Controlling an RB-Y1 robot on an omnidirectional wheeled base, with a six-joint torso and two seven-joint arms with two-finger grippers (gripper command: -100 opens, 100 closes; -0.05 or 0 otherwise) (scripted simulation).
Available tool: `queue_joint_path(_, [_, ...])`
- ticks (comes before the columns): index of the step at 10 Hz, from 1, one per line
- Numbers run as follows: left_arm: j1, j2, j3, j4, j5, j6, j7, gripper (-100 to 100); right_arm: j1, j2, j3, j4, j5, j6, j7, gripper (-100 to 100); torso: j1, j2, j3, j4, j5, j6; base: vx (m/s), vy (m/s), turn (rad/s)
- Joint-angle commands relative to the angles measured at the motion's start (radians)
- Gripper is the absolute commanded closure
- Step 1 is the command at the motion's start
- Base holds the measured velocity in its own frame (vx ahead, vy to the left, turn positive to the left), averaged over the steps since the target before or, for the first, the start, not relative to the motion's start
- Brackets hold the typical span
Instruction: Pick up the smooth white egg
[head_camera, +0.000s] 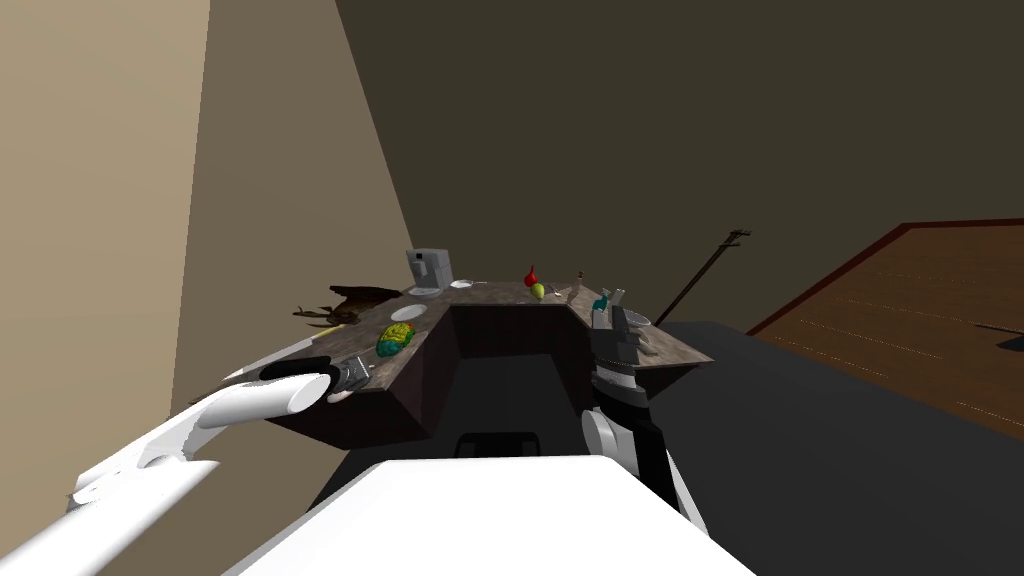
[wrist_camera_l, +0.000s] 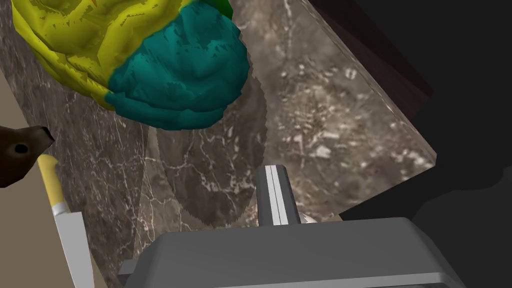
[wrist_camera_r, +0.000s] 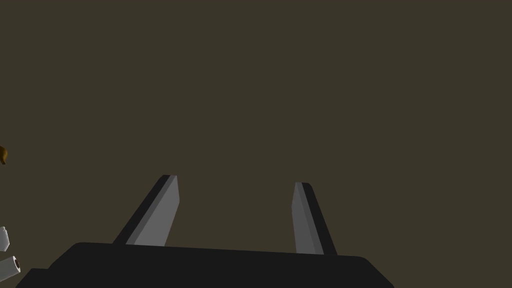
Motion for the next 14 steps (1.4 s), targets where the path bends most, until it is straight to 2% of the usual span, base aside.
queue_joint_path(1, [0.0,0.0,0.0,0.0,0.0,0.0,0.0,0,0.0,0.0,0.0,0.0,0.0,0.0,0.0,0,0.0,0.0,0.0,0.0,0.0,0.0,0.0,0.0,0.0])
queue_joint_path(2, [-0.027,0.022,-0.008,-0.02,0.017,-0.009,-0.035,-100,0.0,0.0,0.0,0.0,0.0,0.0,0.0,0,0.0,0.0,0.0,0.0,0.0,0.0,-0.065,-0.038,-0.064])
queue_joint_path(9, [-0.123,0.096,-0.032,-0.095,0.084,-0.034,-0.149,-100,0.0,0.0,0.0,0.0,0.0,0.0,0.0,0,-0.002,0.006,0.003,0.001,-0.001,0.0,-0.099,-0.042,-0.045])
queue_joint_path(10, [-0.099,0.077,-0.02,-0.086,0.077,-0.019,-0.106,-100,0.0,0.0,0.0,0.0,0.0,0.0,0.0,0,-0.001,0.005,0.003,0.001,0.0,0.0,-0.005,0.059,0.063])
queue_joint_path(11, [-0.092,0.071,-0.017,-0.082,0.074,-0.017,-0.096,-100,0.0,0.0,0.0,0.0,0.0,0.0,0.0,0,0.003,0.002,0.001,0.001,0.001,-0.001,0.043,0.079,0.064])
queue_joint_path(14, [-0.037,0.036,-0.001,-0.053,0.045,0.004,-0.029,-100,0.0,0.0,0.0,0.0,0.0,0.0,0.0,0,0.004,-0.004,-0.002,-0.001,0.001,-0.001,0.073,0.047,0.071])
